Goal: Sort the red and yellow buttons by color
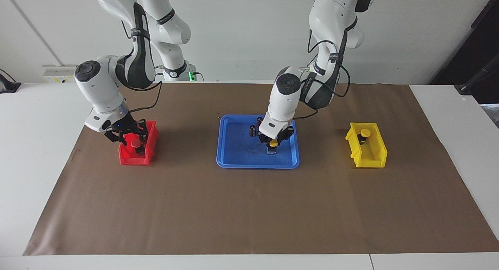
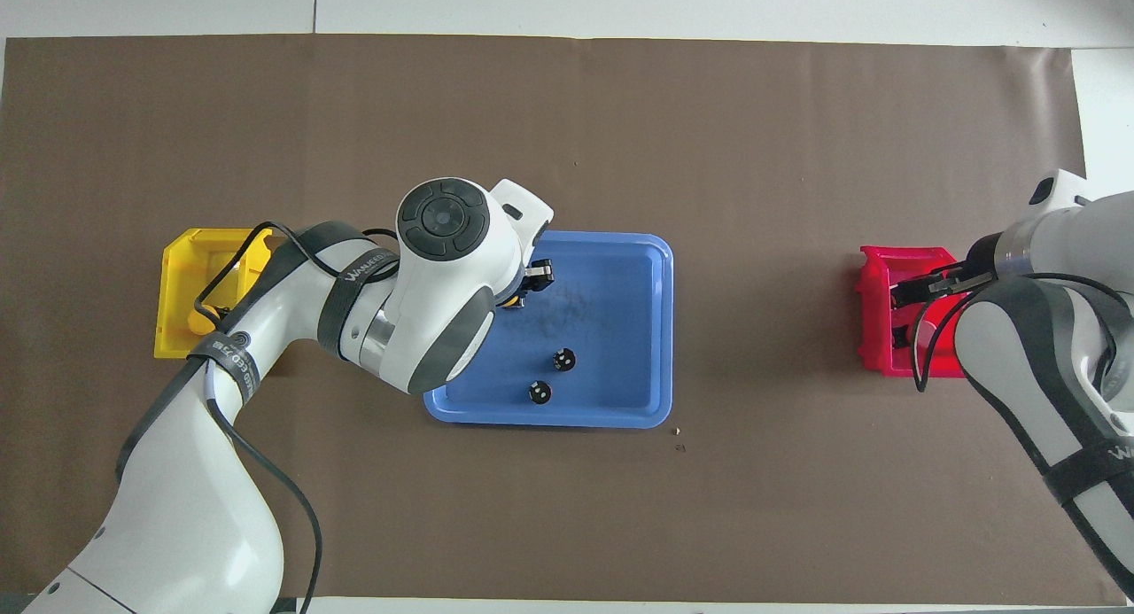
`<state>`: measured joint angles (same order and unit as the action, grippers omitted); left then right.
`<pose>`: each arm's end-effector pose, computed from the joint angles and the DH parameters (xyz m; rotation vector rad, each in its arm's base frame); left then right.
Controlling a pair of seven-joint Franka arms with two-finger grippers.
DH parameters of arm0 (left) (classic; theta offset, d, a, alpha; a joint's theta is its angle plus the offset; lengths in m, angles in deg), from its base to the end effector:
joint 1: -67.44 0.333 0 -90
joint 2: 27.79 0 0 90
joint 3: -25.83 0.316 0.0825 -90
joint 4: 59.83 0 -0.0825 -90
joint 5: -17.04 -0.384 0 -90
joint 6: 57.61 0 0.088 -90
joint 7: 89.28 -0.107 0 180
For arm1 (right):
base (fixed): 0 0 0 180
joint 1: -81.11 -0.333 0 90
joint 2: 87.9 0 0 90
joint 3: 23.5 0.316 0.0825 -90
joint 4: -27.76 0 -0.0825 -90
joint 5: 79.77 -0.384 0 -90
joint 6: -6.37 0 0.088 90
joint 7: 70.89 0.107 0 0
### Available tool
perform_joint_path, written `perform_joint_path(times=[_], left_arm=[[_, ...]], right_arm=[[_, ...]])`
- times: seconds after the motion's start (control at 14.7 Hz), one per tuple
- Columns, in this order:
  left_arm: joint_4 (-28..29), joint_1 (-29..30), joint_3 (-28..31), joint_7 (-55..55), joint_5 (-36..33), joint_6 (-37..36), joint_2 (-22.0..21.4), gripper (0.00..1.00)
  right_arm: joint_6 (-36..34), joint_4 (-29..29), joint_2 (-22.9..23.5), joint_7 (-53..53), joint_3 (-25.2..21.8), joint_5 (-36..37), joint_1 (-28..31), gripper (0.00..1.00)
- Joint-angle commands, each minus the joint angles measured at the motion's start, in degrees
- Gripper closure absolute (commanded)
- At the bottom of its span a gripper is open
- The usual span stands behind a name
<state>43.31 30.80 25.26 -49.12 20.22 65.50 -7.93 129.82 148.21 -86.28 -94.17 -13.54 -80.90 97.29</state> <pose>0.5087 -0.3886 0.3555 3.0985 0.1277 -0.0461 0.5479 -0.0593 0.4080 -3.0946 -0.4471 -0.0456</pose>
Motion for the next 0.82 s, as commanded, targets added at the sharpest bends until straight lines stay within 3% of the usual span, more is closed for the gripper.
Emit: perform_joint_path(times=[0.0, 0.2, 0.27, 0.48, 0.75], left_arm=[[-3.7, 1.1, 1.2, 0.4, 1.3, -3.5, -0.9, 0.99], [-13.3, 5.7, 1.3, -2.1, 0.6, -16.1, -1.1, 0.99], [-14.6, 8.0, 1.4, -7.3, 0.6, -19.4, -1.8, 0.99], [-14.5, 15.9, 2.1, -22.4, -1.7, -25.7, -4.7, 0.99], [-14.1, 25.4, 2.1, -37.3, -3.1, -26.6, -5.4, 0.99]], right_arm=[[-9.4, -8.1, 0.5, -1.6, 0.7, -0.9, 0.5, 0.01], [-22.7, -17.8, -0.7, 3.9, 1.3, -0.8, 0.2, 0.01], [-26.9, -21.3, -0.8, 5.9, 1.4, -0.8, 0.2, 0.01], [-36.4, -31.3, -0.4, 8.9, 1.6, -0.7, 0.4, 0.01], [-40.0, -34.8, -0.2, 11.8, 1.6, 1.4, 0.4, 0.01]])
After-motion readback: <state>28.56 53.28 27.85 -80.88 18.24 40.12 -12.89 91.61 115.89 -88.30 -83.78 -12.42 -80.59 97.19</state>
